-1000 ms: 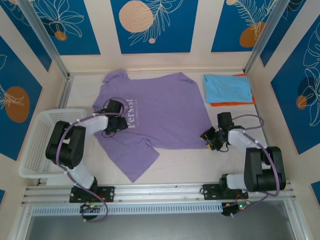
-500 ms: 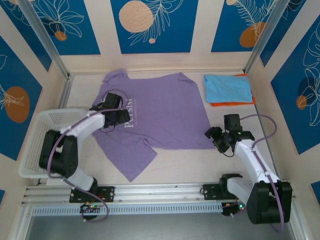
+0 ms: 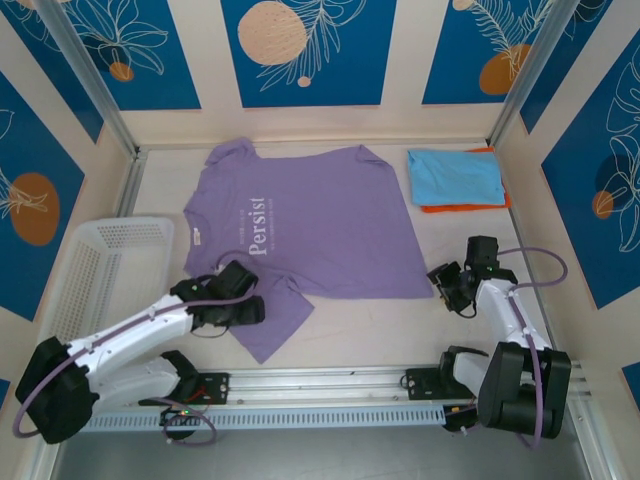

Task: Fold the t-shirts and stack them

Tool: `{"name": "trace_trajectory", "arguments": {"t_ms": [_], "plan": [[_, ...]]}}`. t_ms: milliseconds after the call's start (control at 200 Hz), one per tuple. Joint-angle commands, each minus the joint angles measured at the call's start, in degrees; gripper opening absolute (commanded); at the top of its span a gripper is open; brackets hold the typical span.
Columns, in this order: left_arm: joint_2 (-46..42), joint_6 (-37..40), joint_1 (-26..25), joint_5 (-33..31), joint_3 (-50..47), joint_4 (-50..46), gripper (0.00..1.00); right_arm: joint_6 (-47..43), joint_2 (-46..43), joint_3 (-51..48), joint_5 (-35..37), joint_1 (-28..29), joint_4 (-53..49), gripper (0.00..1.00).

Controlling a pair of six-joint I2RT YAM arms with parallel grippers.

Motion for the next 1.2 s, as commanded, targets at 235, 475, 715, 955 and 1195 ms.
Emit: {"name": "trace_trajectory", "arguments": {"t_ms": [235,475,715,955,1195], "plan": [[-2.1,-9.2,-7.7,10.3,-5.4,-0.3,0.58,-1.1,5.1,0.6,0.1,3.4,-0.3,0.52],[1.9,-11.6,-15.4,11.6,-4.2,-0.3,0.57,-0.8,4.6,0.3,1.2,4.6,-0.6,0.52],[3.6,-14.1,-17.2,9.5,-5.8,2.1,0.51,-0.5,5.4,-0.1,2.0,5.1,0.4,0.52],[3.7,-15.2,-17.2,8.7,-6.2,5.2,0.38,-0.5,6.4,0.4,2.5,5.4,0.8,0.49],[2.2,-15.2,-17.2,5.1,-6.6,2.4,0.16,0.0,6.9,0.4,2.8,5.6,1.1,0.45]]}}
